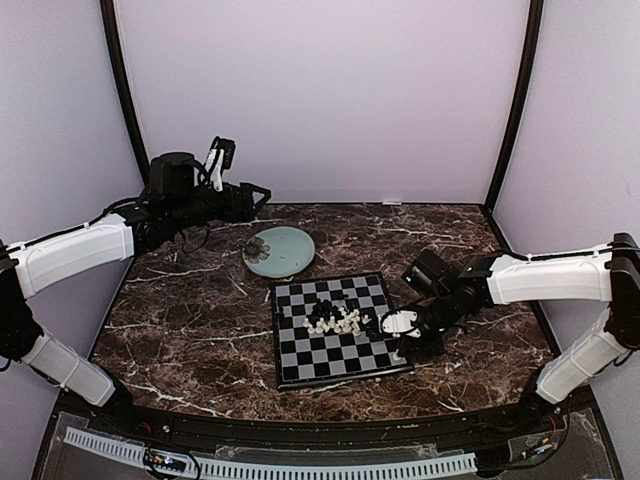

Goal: Set up the chess pieces on the board
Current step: Place the rook at h1, then pick up the pawn from the chessboard.

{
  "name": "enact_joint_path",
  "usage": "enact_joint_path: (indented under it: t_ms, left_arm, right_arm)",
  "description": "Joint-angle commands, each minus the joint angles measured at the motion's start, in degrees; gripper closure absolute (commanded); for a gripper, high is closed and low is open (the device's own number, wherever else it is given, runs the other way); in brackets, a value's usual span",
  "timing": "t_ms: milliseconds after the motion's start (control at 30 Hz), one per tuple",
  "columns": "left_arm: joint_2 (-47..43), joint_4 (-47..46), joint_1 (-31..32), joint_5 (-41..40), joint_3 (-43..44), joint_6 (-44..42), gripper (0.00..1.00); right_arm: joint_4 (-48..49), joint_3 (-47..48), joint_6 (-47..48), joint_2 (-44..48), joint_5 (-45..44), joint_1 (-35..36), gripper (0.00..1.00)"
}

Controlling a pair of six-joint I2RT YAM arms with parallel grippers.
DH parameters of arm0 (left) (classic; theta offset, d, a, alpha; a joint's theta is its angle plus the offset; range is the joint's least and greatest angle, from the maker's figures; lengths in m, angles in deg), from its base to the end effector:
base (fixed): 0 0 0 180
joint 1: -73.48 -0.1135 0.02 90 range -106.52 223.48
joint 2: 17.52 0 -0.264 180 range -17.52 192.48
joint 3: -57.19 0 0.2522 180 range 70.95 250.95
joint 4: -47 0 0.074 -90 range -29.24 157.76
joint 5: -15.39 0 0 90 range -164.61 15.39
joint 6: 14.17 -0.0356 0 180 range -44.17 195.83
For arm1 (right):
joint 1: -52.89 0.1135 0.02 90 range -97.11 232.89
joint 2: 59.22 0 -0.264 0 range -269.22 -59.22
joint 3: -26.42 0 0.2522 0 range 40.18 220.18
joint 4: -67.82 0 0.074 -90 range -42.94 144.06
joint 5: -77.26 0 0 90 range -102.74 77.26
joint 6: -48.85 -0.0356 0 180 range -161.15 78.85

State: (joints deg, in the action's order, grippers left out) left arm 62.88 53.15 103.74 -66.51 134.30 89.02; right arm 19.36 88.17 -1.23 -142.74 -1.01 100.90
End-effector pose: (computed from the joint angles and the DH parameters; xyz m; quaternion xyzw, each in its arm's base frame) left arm 0.2873 -0.1734 0.3414 0.1581 0.7458 -0.2888 0.5792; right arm 0.1694 0.1990 0.1798 -0.6930 0.6932 0.1125 0.1632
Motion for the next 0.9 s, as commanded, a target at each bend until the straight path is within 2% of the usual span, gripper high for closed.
enact_joint_path:
  t_ms: [0, 233, 433, 533, 633, 867]
  left_arm:
    - [-1.26, -0.18, 0.06, -0.04, -0.24, -0.44, 0.21]
    - [-1.39, -0.21, 0.06, -0.10, -0.25, -0.45, 0.21]
    - [-1.25, -0.12, 0.06, -0.15, -0.24, -0.53, 0.21]
    - [-1.36, 0.01, 0.06, 0.04, -0.04, -0.53, 0.21]
    - [-1.86, 0.12, 0.04, -0.27, -0.06, -0.66, 0.21]
    - [-2.87, 0.15, 0.06, -1.76, -0.32, -1.10, 0.21]
  right_arm:
    - [0.19, 1.40, -0.29, -0.75, 0.12, 0.75, 0.86]
    - [-1.04, 1.78, 0.06, 0.00, 0.11, 0.95, 0.76]
    - [-8.07, 9.82, 1.66, 2.54, -0.27, -0.20, 0.68]
    - [-9.16, 15.20, 0.99, 0.80, 4.21, -3.68, 0.68]
    - [-5.99, 18.75, -1.91, -2.17, 7.14, -7.55, 0.69]
    - [-0.84, 24.29, -3.62, -12.29, 5.51, -9.07, 0.75]
